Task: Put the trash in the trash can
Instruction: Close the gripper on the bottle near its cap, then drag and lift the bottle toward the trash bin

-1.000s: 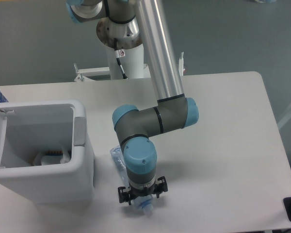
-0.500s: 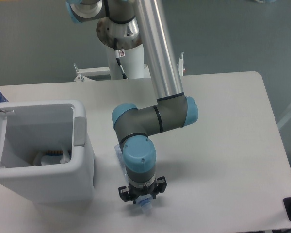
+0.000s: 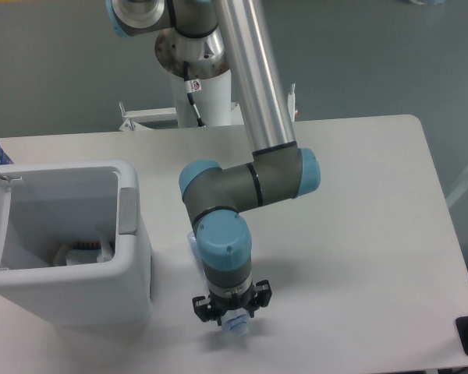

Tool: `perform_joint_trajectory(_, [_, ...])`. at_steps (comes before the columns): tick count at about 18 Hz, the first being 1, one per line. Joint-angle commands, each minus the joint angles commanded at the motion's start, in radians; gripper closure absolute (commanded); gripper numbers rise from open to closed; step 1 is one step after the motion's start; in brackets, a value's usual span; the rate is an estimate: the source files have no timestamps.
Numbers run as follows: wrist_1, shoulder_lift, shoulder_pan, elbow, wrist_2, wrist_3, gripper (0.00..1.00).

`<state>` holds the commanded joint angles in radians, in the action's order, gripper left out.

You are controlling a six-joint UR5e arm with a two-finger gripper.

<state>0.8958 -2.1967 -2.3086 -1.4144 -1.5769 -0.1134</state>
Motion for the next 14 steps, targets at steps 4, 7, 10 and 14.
perform_joint_trajectory(4, [-0.008,0.023,-0.026,0.021,0.003,-0.003,0.36])
perform_joint_trajectory(7, [-0.009,0.034,-0.061,0.078,0.069,-0.003,0.36])
perform_joint_trajectory(10, [-0.017,0.069,-0.092,0.109,0.164,-0.003,0.37])
perform_joint_trajectory(14, [-0.075,0.127,-0.147,0.184,0.34,0.02,0.37])
